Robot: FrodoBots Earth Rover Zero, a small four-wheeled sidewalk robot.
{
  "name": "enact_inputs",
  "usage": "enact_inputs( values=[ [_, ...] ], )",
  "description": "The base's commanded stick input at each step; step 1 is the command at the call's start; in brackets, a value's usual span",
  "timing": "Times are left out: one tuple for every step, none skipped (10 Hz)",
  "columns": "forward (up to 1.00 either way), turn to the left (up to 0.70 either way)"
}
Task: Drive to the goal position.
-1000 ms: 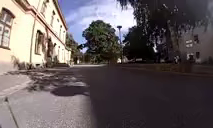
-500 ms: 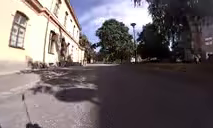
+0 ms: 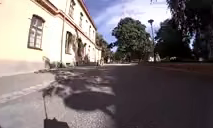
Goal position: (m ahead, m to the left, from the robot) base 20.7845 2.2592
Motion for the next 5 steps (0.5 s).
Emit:
enact_inputs(
  values=[
    [0.70,0.00],
    [0.70,0.00],
    [0.70,0.00],
    [0.70,0.00],
    [0.70,0.00]
  ],
)
